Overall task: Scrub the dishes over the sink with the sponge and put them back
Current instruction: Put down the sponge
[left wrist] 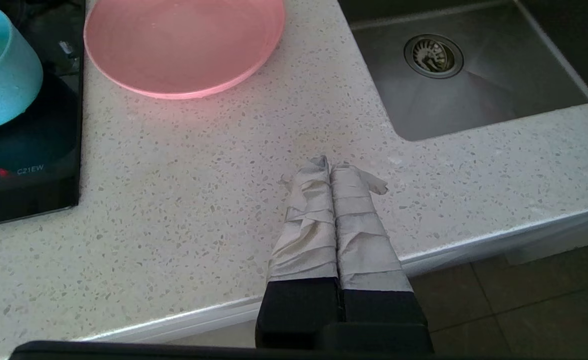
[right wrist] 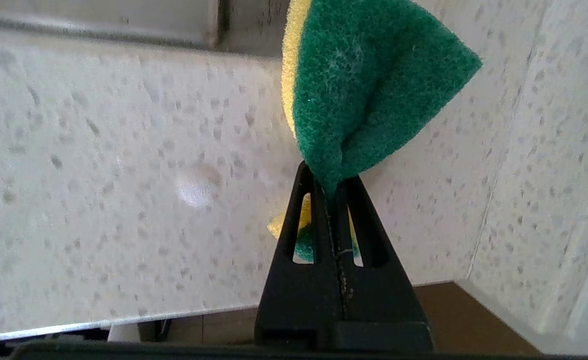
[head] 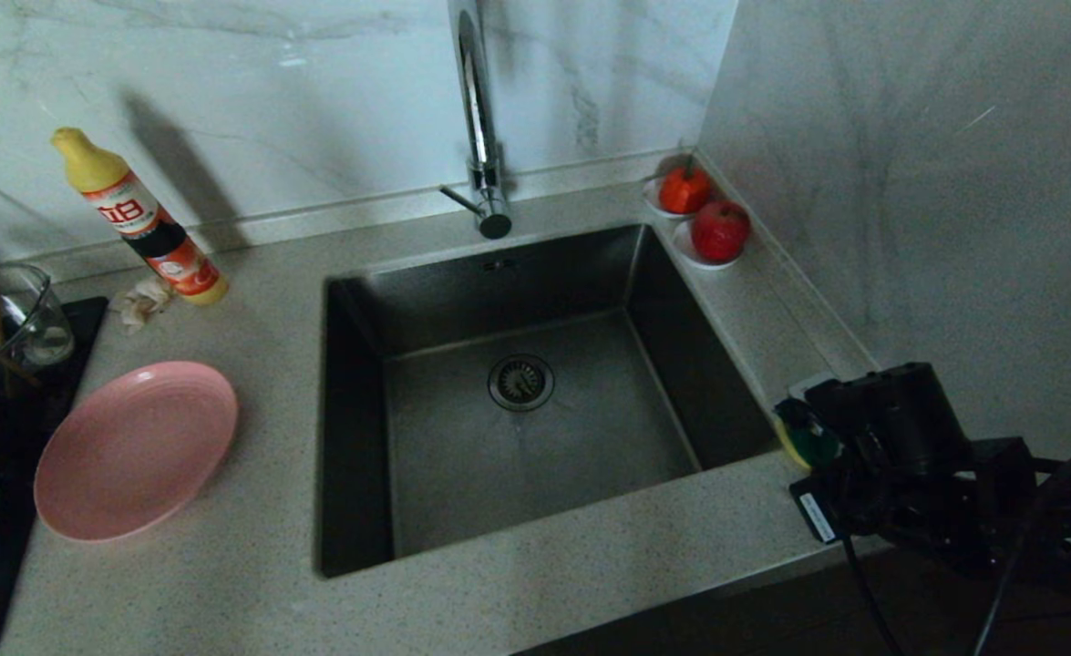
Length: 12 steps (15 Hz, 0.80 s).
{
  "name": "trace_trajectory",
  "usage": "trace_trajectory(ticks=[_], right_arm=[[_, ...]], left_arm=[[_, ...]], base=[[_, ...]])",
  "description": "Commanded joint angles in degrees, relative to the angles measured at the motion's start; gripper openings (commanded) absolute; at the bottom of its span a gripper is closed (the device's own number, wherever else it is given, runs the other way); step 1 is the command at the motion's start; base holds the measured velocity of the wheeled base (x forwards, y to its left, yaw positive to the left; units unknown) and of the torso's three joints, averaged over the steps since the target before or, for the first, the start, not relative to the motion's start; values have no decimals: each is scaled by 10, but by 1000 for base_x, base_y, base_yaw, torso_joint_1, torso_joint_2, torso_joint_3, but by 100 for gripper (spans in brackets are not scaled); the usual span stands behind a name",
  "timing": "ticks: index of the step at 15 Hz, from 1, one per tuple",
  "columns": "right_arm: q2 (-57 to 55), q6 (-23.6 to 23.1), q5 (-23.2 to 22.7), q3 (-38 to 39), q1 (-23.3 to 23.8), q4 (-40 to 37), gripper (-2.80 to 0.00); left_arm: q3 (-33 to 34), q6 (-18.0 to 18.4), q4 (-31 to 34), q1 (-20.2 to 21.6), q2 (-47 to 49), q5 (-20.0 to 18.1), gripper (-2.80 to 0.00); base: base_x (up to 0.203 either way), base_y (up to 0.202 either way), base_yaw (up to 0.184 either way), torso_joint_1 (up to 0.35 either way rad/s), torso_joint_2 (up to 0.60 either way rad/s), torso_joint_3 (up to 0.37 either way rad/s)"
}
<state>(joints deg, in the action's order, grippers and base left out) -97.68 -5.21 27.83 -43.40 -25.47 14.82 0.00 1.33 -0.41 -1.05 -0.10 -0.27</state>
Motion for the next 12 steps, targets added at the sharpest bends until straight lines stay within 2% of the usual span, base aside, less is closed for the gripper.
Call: trace_trajectory(ticks=[1,5,12], right_arm=[[-16,-1,0,-11,8,0,-280],[-31,-2,3,-38,9,-1,-280],[-39,-5,12,-38,11,-1,-280]], left_arm=[[0,0,0,0,-1,0,-280],[0,0,0,0,-1,0,-280],[0,0,0,0,-1,0,-280]], base=[[0,0,0,0,0,0],[0,0,0,0,0,0],[0,0,0,7,-1,0]])
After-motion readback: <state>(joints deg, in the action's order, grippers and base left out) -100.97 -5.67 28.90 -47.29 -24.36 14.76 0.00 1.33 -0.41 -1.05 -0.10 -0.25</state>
